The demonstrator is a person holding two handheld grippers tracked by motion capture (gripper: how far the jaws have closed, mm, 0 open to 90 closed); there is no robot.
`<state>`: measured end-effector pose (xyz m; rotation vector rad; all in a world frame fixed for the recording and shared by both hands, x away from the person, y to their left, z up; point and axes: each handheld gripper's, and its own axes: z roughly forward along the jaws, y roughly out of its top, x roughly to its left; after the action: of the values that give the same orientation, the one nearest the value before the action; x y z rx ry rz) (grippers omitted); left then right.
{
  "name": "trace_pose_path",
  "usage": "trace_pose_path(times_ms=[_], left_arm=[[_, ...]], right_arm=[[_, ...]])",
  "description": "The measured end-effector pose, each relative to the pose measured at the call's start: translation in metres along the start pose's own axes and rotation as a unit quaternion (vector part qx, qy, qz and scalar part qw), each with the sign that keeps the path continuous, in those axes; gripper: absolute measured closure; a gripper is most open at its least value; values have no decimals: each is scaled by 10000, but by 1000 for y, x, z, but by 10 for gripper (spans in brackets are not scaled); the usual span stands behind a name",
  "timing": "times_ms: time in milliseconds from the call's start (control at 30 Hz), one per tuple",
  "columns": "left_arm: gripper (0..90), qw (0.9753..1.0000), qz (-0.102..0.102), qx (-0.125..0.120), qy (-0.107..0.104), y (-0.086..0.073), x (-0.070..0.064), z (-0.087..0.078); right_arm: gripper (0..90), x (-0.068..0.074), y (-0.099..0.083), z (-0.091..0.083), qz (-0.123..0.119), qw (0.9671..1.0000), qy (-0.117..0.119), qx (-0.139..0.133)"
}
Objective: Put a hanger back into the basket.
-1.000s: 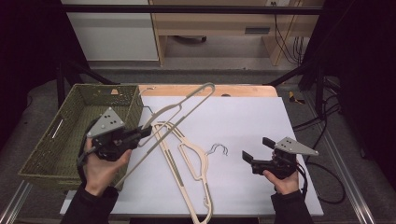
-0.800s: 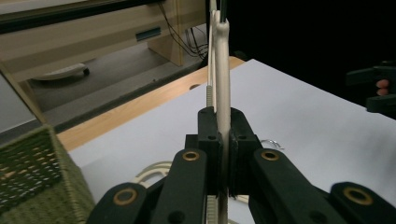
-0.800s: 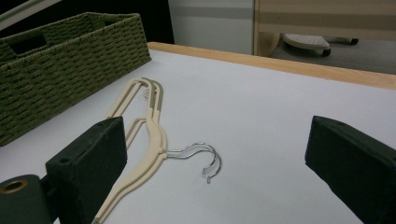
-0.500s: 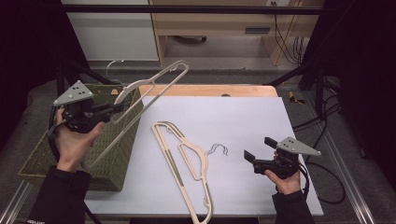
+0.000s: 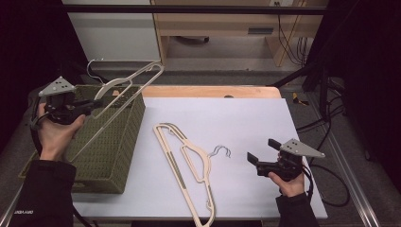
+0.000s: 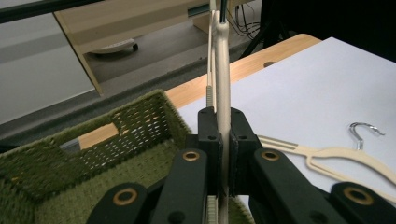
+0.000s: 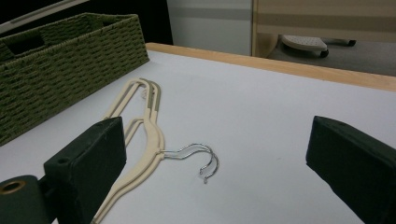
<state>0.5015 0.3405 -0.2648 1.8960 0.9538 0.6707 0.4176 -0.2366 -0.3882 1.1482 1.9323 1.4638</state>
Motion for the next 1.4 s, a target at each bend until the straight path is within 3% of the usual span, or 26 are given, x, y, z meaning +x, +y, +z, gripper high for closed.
trace_pose_path(times_ms=[200, 533, 767, 933, 1100, 1400], left_arm=[[861, 9999, -138, 43, 62, -14, 20, -1], [861, 9996, -47, 261, 138, -34, 39, -4], [861, 9987, -132, 422, 243, -50, 54, -7], [861, 9987, -272, 376, 204, -60, 60, -11], [860, 9983, -278, 480, 186, -68, 64, -17], [861, 9961, -422, 730, 259, -90, 66, -5]], right_arm=[[53, 1, 0, 1, -2, 10000, -5, 21], [54, 0, -1, 1, -6, 10000, -1, 40], [54, 0, -1, 2, -2, 10000, -10, 38], [54, 0, -1, 2, -24, 10000, -1, 56], [54, 0, -1, 2, -12, 10000, 1, 56], [54, 1, -2, 4, -14, 10000, -17, 97]])
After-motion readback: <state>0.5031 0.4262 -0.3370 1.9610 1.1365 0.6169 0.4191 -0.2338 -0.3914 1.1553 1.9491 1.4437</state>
